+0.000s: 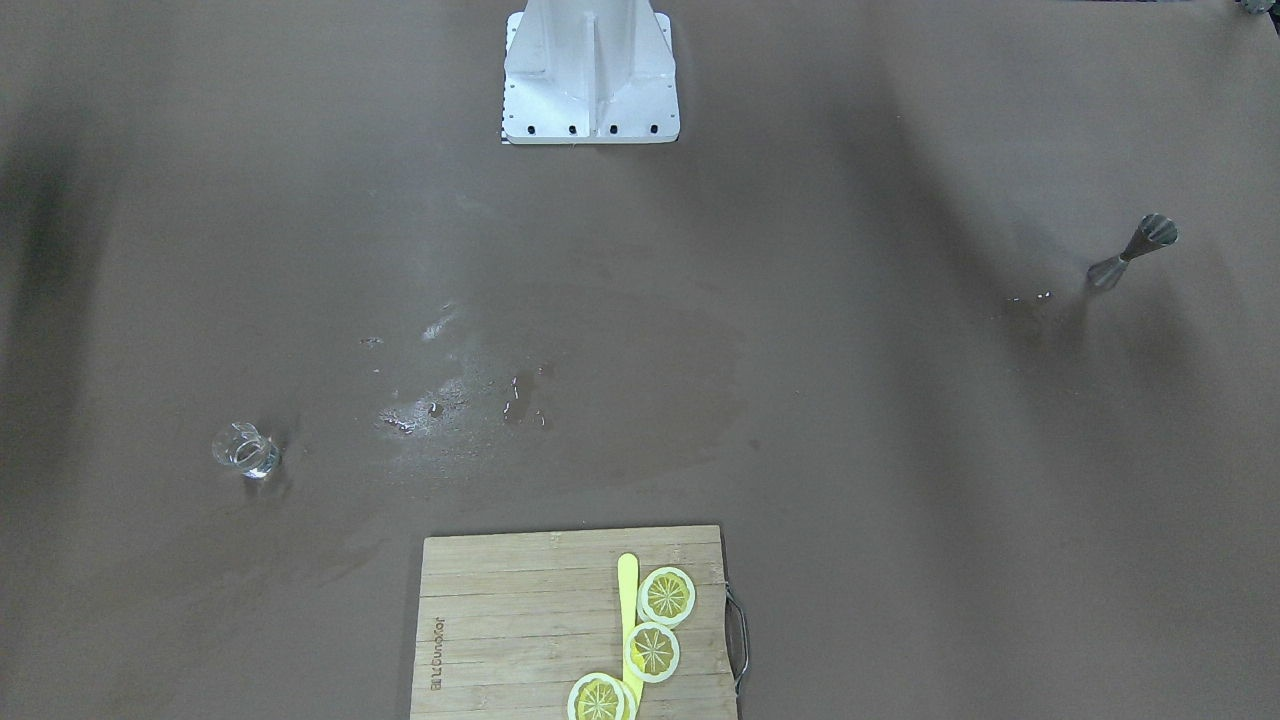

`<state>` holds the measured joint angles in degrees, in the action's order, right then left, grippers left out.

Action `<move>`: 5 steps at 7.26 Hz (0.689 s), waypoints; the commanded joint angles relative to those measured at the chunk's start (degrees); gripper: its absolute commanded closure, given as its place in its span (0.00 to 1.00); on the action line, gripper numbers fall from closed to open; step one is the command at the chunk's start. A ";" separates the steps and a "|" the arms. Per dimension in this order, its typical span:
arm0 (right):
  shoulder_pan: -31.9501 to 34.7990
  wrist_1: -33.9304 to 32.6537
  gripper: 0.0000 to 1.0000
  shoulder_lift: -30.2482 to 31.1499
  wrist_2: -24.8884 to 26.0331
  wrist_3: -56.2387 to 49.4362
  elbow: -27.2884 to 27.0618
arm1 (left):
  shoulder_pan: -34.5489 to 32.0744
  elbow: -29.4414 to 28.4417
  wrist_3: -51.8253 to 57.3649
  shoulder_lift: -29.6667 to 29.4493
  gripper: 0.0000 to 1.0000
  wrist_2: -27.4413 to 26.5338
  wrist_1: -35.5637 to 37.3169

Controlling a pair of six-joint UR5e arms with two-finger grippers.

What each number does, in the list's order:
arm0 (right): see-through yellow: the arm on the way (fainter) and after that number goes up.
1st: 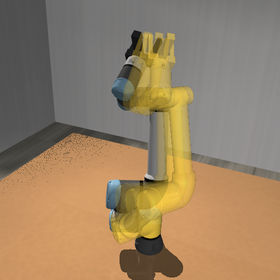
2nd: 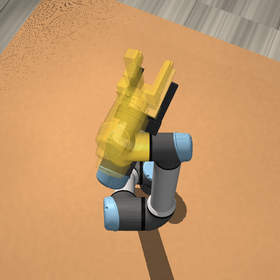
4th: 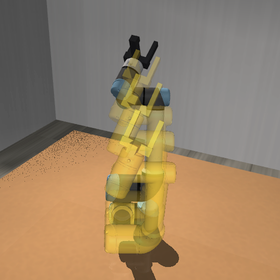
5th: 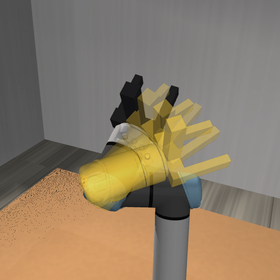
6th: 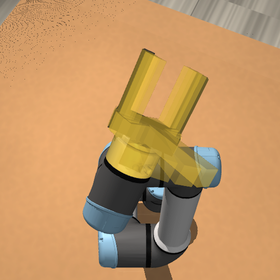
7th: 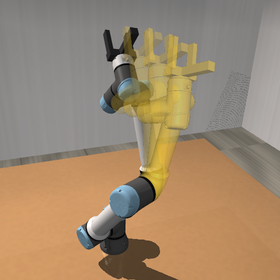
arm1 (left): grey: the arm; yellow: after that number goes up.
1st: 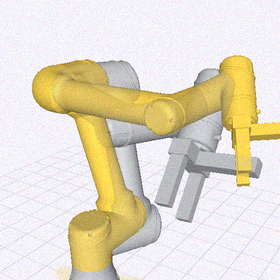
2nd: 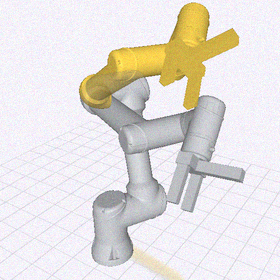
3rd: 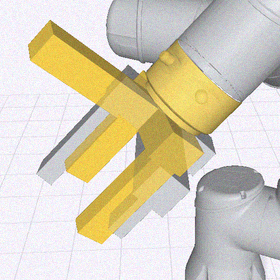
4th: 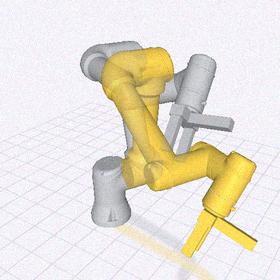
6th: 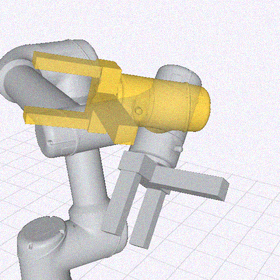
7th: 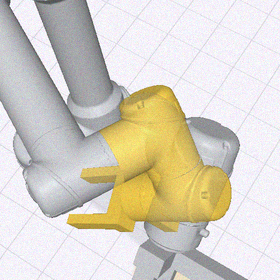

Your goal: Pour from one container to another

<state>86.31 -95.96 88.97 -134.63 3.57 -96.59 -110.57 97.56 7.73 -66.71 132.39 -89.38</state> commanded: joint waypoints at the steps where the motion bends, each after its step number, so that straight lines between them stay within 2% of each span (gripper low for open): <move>1: 0.00 0.15 0.00 -0.03 0.07 -0.05 -0.17 | 0.00 0.00 0.00 0.00 0.01 -0.03 0.00; 5: 0.00 0.15 0.00 -0.03 0.25 0.30 -0.09 | 0.00 0.00 0.00 0.00 0.01 -0.03 0.09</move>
<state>86.31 -95.80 88.95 -134.40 3.74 -96.70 -110.57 97.56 7.73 -66.71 132.36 -89.36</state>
